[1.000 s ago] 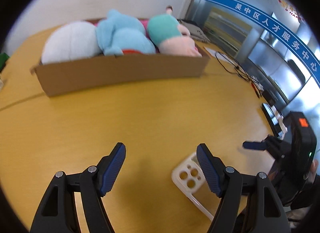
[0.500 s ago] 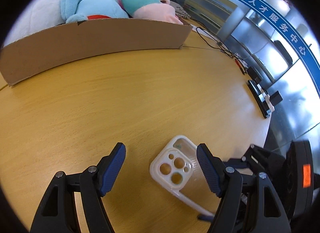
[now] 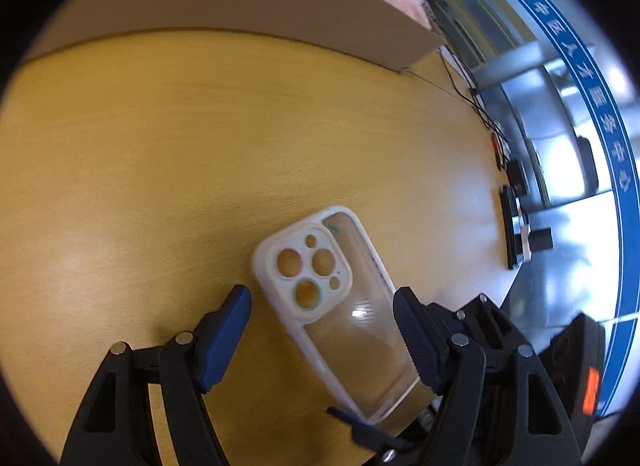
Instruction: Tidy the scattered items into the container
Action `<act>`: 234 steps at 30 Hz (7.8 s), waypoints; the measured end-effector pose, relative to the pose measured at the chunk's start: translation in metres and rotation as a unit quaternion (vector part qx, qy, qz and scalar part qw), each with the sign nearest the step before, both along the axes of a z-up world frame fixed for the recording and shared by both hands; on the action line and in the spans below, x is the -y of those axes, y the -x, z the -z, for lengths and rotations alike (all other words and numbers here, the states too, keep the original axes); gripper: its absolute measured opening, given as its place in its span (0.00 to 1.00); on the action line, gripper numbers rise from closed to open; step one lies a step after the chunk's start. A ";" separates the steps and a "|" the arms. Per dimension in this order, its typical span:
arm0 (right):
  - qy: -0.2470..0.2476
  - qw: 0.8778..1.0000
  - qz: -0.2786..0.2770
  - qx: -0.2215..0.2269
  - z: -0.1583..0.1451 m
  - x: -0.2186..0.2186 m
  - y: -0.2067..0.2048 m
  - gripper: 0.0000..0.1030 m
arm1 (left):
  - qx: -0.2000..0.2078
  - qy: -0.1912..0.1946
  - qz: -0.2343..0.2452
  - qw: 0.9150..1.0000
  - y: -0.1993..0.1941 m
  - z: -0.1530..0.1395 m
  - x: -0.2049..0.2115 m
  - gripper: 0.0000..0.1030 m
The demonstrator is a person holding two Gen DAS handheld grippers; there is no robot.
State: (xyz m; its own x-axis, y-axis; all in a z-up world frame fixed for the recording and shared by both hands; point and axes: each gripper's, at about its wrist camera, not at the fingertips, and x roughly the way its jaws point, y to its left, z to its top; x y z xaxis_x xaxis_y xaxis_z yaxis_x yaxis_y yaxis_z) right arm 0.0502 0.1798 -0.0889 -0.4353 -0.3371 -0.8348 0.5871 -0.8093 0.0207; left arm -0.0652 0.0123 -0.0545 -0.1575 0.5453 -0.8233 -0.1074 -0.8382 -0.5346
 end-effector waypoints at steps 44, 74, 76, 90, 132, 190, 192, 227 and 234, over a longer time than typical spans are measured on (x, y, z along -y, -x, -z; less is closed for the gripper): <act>0.085 0.993 0.060 0.047 -0.010 -0.012 0.024 0.90 | 0.016 -0.094 -0.065 0.993 -0.008 -0.004 0.022 0.15; 0.068 0.998 0.000 0.004 -0.025 0.041 0.026 0.40 | -0.026 -0.115 -0.111 0.987 0.016 -0.039 0.041 0.08; 0.054 0.998 -0.005 -0.014 -0.027 0.047 0.021 0.34 | -0.027 -0.112 -0.113 0.987 0.018 -0.040 0.041 0.08; 0.048 0.990 0.015 -0.134 -0.102 0.035 0.044 0.24 | -0.157 -0.079 -0.085 0.981 0.074 -0.160 0.041 0.09; 0.027 0.985 0.065 -0.159 -0.134 0.067 0.313 0.85 | -0.213 0.049 -0.152 0.964 0.251 -0.160 0.136 0.68; 0.026 0.968 0.202 -0.148 -0.122 -0.025 0.106 0.99 | -0.286 0.250 -0.181 0.907 -0.003 -0.109 0.029 0.74; 0.026 0.967 0.201 -0.151 -0.123 -0.023 0.105 0.99 | -0.288 0.248 -0.180 0.907 -0.002 -0.108 0.030 0.74; 0.012 0.972 0.186 -0.141 -0.112 -0.003 0.115 0.99 | -0.264 0.247 -0.175 0.916 0.007 -0.093 0.040 0.75; 0.008 0.974 0.182 -0.136 -0.107 0.002 0.114 0.99 | -0.256 0.241 -0.171 0.920 0.010 -0.090 0.041 0.75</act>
